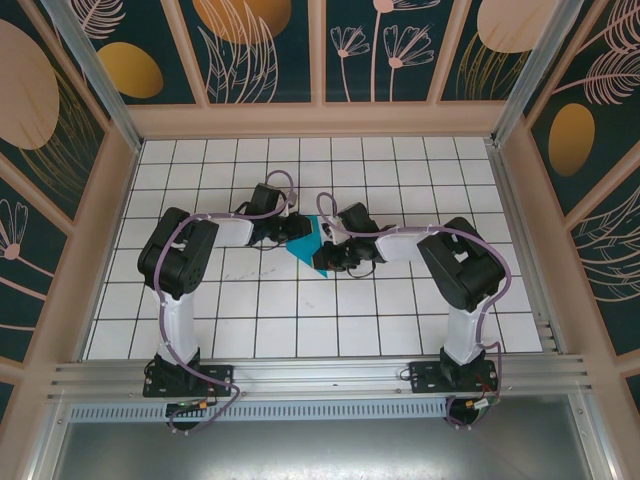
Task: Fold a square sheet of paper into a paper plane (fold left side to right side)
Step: Fourth fold the wing at the center of the table.
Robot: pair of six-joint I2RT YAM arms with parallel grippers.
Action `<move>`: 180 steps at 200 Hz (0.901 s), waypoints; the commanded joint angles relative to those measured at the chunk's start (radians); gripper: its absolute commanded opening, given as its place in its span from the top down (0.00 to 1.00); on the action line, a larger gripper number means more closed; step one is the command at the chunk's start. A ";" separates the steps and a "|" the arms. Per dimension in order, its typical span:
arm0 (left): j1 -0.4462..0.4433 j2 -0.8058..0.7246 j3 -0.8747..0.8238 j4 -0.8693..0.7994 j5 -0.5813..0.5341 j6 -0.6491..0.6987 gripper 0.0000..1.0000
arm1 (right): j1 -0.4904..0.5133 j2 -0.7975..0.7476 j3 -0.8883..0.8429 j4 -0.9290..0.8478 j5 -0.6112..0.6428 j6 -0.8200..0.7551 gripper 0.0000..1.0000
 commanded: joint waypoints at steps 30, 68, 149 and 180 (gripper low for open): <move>0.000 0.039 -0.041 -0.112 -0.068 0.024 0.76 | 0.009 -0.031 0.019 -0.089 0.067 -0.041 0.79; 0.000 0.038 -0.039 -0.112 -0.068 0.024 0.76 | 0.012 -0.013 0.026 -0.130 0.091 -0.056 0.79; 0.000 0.047 -0.035 -0.116 -0.071 0.027 0.76 | 0.020 -0.007 0.019 -0.266 0.143 -0.089 0.83; 0.001 0.050 -0.033 -0.118 -0.073 0.029 0.76 | 0.031 -0.017 0.005 -0.328 0.161 -0.107 0.83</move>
